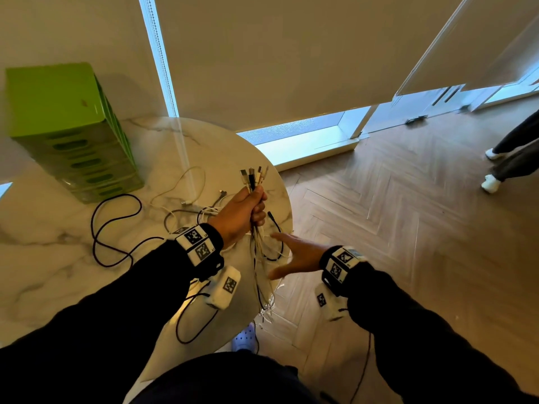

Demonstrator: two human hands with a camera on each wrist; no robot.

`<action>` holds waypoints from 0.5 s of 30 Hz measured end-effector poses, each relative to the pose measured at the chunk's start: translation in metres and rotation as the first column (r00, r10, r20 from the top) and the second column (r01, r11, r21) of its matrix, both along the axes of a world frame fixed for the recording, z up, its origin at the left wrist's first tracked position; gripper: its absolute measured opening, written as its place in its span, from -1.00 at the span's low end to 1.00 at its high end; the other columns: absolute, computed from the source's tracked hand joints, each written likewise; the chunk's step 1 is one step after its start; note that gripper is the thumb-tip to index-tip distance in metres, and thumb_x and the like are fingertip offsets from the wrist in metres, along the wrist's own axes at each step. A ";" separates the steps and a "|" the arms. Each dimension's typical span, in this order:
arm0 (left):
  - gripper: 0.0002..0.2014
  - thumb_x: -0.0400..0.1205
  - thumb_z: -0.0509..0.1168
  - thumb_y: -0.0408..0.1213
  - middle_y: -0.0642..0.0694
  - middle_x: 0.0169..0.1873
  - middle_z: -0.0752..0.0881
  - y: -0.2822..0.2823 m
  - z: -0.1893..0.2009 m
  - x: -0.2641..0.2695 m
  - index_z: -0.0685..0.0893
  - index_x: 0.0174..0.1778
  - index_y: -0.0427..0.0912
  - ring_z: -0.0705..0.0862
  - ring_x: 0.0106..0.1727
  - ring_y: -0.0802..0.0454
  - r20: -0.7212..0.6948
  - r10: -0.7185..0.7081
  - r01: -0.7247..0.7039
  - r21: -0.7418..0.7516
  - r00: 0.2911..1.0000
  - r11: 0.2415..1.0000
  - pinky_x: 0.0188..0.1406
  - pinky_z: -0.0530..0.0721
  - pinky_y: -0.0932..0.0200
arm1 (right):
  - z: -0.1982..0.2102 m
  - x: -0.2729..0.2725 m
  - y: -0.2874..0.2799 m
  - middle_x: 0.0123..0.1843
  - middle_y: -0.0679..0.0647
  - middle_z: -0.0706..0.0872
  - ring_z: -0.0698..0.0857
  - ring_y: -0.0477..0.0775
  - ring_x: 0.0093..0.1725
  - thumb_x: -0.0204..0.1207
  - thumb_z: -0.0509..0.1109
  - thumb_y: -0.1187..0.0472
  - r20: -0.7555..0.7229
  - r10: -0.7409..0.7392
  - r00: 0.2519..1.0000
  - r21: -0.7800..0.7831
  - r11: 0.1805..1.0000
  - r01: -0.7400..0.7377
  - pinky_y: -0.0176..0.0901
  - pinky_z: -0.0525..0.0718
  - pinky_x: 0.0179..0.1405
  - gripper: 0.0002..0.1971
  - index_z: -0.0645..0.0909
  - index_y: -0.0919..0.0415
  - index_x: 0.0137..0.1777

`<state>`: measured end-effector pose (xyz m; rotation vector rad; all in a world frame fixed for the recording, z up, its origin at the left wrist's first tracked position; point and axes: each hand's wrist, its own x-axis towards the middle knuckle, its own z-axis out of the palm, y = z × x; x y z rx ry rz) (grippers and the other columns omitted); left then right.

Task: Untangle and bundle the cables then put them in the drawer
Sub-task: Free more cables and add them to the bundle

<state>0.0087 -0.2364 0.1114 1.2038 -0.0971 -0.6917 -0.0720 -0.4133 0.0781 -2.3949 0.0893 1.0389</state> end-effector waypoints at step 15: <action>-0.72 0.86 0.03 -0.20 -0.04 -0.32 0.59 0.017 0.014 0.000 0.51 -0.13 -0.16 0.67 -0.11 0.01 0.098 -0.076 0.062 0.137 0.992 0.989 0.13 0.64 0.16 | 0.001 0.031 0.018 -0.29 0.09 0.64 0.59 0.00 -0.35 0.66 0.34 -0.09 0.140 -0.152 0.978 0.041 0.988 0.147 -0.19 0.60 -0.29 -0.66 0.58 0.13 -0.24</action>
